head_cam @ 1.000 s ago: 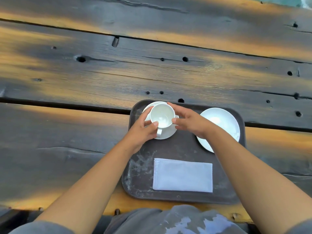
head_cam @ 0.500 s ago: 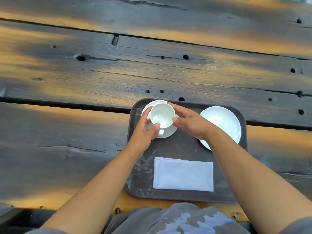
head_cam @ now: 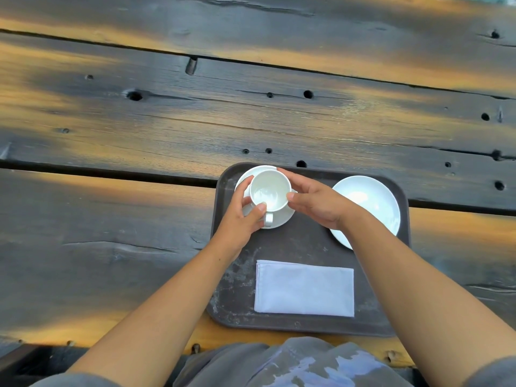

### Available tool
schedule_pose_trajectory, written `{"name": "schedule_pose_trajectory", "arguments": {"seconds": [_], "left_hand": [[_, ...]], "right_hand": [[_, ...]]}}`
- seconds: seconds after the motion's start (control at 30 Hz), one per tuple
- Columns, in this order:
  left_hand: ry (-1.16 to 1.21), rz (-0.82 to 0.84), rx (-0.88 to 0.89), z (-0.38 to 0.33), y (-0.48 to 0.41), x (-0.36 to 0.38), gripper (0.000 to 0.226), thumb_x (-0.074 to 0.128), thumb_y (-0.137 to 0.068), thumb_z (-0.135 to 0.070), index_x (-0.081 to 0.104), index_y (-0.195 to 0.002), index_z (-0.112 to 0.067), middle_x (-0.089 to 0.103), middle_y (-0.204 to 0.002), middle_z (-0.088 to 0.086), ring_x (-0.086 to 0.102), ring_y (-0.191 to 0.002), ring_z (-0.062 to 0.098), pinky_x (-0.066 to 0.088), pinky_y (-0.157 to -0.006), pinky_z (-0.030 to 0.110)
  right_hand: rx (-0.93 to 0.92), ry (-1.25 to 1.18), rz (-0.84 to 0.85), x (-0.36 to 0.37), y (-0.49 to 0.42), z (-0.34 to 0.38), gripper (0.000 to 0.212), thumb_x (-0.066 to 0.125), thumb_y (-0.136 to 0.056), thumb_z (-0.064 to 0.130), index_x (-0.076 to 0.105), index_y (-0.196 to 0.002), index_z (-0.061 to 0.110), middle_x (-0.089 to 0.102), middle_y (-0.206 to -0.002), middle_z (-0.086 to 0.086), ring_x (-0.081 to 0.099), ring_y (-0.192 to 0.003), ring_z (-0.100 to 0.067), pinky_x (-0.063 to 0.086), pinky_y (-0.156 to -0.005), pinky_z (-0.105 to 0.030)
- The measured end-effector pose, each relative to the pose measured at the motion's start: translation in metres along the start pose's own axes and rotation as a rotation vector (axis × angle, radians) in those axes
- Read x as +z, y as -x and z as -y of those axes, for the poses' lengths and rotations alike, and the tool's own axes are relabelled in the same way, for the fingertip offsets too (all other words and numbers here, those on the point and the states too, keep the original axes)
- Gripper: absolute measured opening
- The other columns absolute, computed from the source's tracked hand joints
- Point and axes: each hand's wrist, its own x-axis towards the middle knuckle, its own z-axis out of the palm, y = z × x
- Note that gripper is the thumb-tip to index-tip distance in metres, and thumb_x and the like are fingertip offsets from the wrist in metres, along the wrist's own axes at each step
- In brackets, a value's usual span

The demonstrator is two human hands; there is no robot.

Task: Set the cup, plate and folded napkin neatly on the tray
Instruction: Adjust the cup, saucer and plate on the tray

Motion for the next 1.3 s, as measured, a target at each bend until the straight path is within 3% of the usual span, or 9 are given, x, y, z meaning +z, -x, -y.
{"name": "schedule_pose_trajectory", "arguments": {"seconds": [0.27,0.37,0.47,0.57,0.67,0.77,1.0,1.3], "left_hand": [[-0.003,0.007,-0.005,-0.002,0.0,-0.001,0.062,0.064,-0.095,-0.023,0.034,-0.145,-0.044,0.044,-0.143,0.005,0.046,-0.134,0.022,0.054,-0.099,0.047],[-0.101,0.018,-0.025,-0.003,0.001,-0.007,0.064,0.065,-0.093,-0.035,0.032,-0.146,-0.05,0.042,-0.147,0.001,0.049,-0.132,0.025,0.055,-0.097,0.047],[-0.153,-0.025,-0.065,-0.001,-0.001,-0.02,0.06,0.062,-0.093,-0.044,0.033,-0.145,-0.05,0.049,-0.142,-0.001,0.065,-0.115,0.023,0.059,-0.092,0.042],[-0.259,-0.2,-0.044,0.008,-0.002,-0.034,0.047,0.058,-0.096,-0.038,0.047,-0.141,-0.028,0.068,-0.11,0.001,0.074,-0.087,0.017,0.061,-0.072,0.029],[-0.249,-0.335,-0.116,0.02,-0.003,-0.04,0.034,0.059,-0.097,-0.026,0.054,-0.128,-0.012,0.07,-0.097,0.006,0.074,-0.075,0.02,0.059,-0.064,0.028],[-0.132,-0.296,-0.256,0.026,-0.008,-0.036,0.026,0.062,-0.096,-0.023,0.055,-0.119,-0.012,0.071,-0.099,0.01,0.076,-0.071,0.024,0.062,-0.062,0.03],[-0.149,-0.31,-0.272,0.029,-0.021,-0.024,0.002,0.062,-0.095,-0.011,0.063,-0.094,-0.011,0.075,-0.089,0.013,0.077,-0.068,0.02,0.061,-0.058,0.026],[-0.111,-0.415,-0.229,0.041,-0.014,-0.03,0.008,0.055,-0.099,-0.013,0.062,-0.098,-0.015,0.073,-0.087,0.011,0.076,-0.065,0.021,0.06,-0.057,0.027]], "right_hand": [[0.001,-0.018,-0.012,0.003,0.003,0.002,0.056,0.048,-0.1,0.005,0.047,-0.144,0.039,0.052,-0.147,0.009,0.041,-0.14,-0.022,0.032,-0.118,-0.047],[0.022,-0.011,-0.026,0.004,0.006,0.001,0.053,0.052,-0.1,0.014,0.047,-0.143,0.044,0.049,-0.148,0.017,0.042,-0.137,-0.014,0.037,-0.113,-0.045],[0.017,-0.053,-0.145,0.004,0.01,-0.005,0.05,0.059,-0.098,0.02,0.049,-0.143,0.039,0.051,-0.147,0.016,0.048,-0.133,-0.011,0.045,-0.106,-0.042],[0.045,-0.101,-0.424,0.003,0.011,-0.014,0.04,0.061,-0.095,0.016,0.057,-0.135,0.018,0.067,-0.125,-0.003,0.067,-0.107,-0.017,0.058,-0.087,-0.037],[0.167,-0.052,-0.61,0.005,0.005,-0.026,0.026,0.053,-0.094,0.007,0.058,-0.12,0.007,0.069,-0.091,-0.013,0.065,-0.07,-0.021,0.057,-0.06,-0.03],[0.235,0.111,-0.597,0.008,-0.001,-0.038,0.005,0.056,-0.095,0.014,0.059,-0.099,0.012,0.067,-0.078,-0.01,0.062,-0.058,-0.02,0.055,-0.054,-0.032],[0.243,0.248,-0.553,0.012,-0.013,-0.047,0.015,0.053,-0.096,0.011,0.062,-0.09,0.001,0.07,-0.066,-0.01,0.062,-0.051,-0.018,0.058,-0.055,-0.032],[0.216,0.213,-0.501,0.025,-0.017,-0.053,0.018,0.051,-0.098,0.011,0.056,-0.081,0.008,0.072,-0.068,-0.011,0.068,-0.054,-0.02,0.059,-0.055,-0.032]]}}
